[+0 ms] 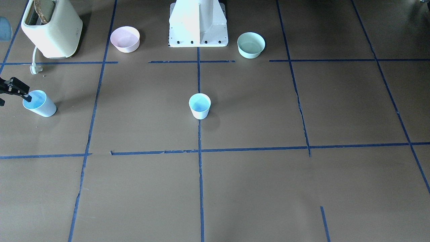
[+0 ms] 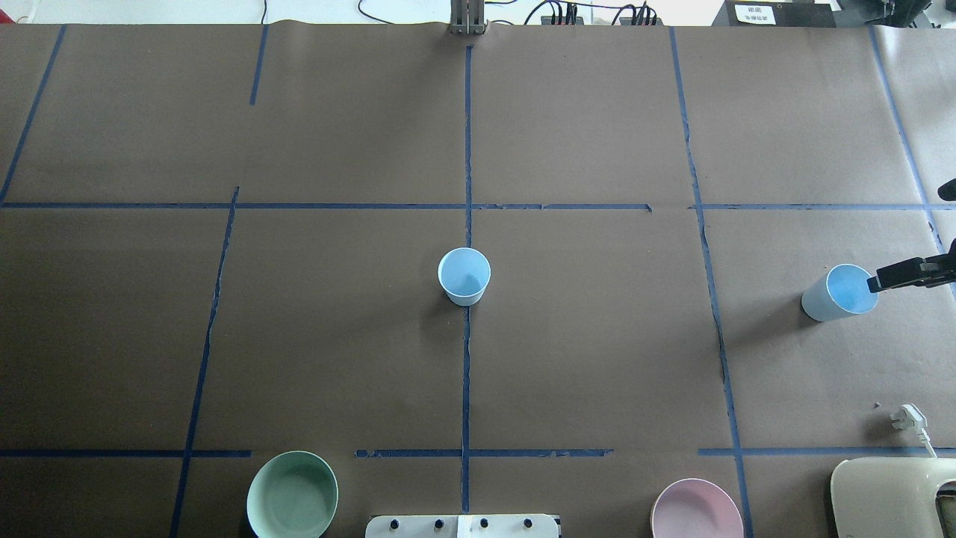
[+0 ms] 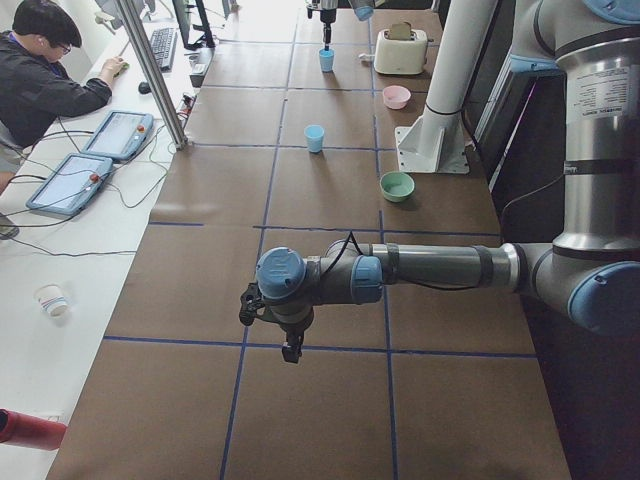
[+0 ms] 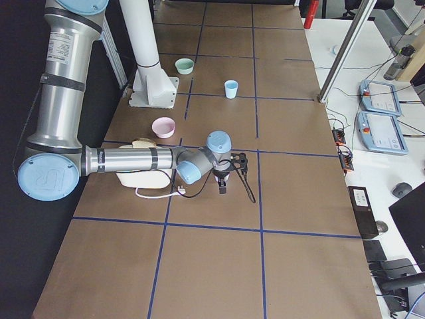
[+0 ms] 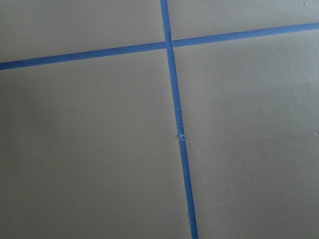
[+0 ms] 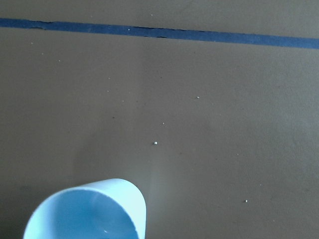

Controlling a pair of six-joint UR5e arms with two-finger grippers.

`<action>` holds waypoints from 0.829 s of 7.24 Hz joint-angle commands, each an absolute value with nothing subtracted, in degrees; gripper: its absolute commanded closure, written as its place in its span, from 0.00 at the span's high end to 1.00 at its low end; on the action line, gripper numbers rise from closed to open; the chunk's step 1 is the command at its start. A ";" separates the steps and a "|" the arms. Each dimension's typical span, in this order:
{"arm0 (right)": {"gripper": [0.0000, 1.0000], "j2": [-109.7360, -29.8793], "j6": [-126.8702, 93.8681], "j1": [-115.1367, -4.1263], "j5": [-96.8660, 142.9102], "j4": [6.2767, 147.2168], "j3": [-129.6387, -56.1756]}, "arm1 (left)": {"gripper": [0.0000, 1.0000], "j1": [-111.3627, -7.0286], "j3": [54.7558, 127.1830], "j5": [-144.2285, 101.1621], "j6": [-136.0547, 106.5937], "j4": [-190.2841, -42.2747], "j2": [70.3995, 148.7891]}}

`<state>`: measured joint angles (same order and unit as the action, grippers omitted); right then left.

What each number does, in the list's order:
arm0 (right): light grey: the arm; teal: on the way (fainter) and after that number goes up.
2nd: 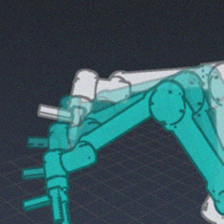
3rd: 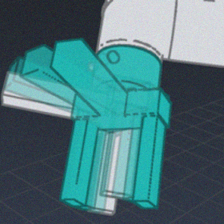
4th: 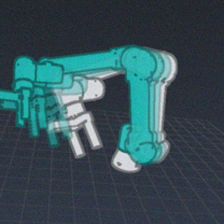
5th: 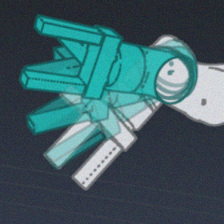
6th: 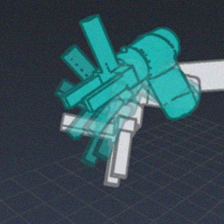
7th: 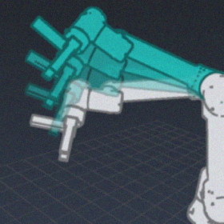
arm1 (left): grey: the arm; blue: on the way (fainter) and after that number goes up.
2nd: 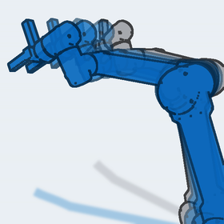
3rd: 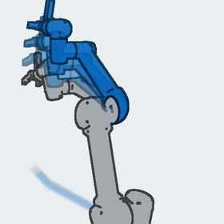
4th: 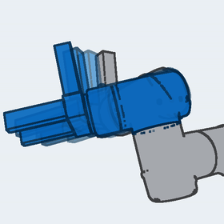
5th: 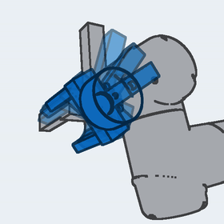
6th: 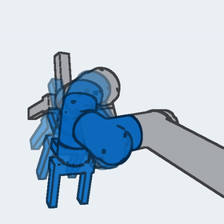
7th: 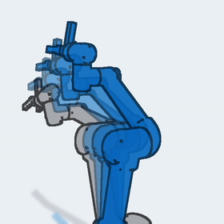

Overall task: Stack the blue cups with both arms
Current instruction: 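Lower the right gripper onto the other light blue cup and grasp it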

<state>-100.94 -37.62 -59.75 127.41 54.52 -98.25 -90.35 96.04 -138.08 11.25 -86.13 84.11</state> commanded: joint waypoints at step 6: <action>0.01 -98.44 -37.44 -55.63 126.56 54.32 -94.21 | 1.00 -90.35 96.33 -138.16 11.25 -86.13 84.11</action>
<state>-98.39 -37.49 -55.68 126.45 54.36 -93.83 -90.35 96.27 -138.10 11.25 -86.13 84.11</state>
